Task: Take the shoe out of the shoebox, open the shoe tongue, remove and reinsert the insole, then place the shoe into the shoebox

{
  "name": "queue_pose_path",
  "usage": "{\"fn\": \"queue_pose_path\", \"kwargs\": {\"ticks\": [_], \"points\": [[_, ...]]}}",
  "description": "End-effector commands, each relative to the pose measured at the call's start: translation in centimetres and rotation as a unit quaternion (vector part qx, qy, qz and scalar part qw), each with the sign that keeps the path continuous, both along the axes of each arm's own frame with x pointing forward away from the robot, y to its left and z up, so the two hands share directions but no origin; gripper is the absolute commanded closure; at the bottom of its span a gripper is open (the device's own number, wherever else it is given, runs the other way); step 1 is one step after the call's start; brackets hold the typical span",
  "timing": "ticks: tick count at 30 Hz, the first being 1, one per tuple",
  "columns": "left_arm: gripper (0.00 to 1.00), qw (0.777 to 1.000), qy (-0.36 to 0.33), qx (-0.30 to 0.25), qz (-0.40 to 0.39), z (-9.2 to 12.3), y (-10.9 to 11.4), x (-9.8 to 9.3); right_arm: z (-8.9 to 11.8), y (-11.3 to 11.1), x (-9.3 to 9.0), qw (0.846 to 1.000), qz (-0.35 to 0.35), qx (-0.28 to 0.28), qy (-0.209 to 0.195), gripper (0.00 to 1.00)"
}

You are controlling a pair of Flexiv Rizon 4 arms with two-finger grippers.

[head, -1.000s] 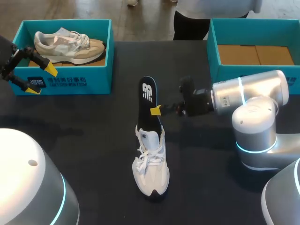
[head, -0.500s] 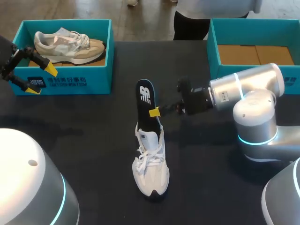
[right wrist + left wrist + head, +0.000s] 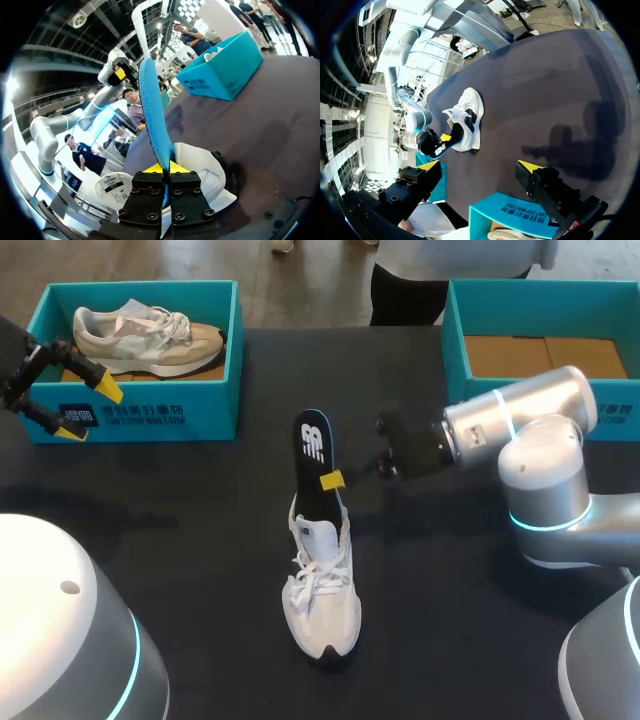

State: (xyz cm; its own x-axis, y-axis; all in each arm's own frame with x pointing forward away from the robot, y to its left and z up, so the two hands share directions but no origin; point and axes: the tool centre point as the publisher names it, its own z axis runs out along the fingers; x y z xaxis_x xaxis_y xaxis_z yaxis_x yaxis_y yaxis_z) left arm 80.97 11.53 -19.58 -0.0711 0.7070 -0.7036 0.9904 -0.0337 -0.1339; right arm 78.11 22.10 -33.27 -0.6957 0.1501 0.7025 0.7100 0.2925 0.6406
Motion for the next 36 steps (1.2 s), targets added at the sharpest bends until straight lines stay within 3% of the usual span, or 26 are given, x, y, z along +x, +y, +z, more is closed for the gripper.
{"fn": "queue_pose_path", "kwargs": {"ticks": [1,36], "points": [[0.0,1.0,-0.001,0.001,0.0,0.0,0.0,0.0,-0.7,0.0,0.1,1.0,0.007,0.003,0.011,1.0],[0.0,1.0,-0.001,0.001,0.0,0.0,0.0,0.0,-2.9,0.5,-3.0,0.999,0.044,0.002,0.024,1.0]]}}
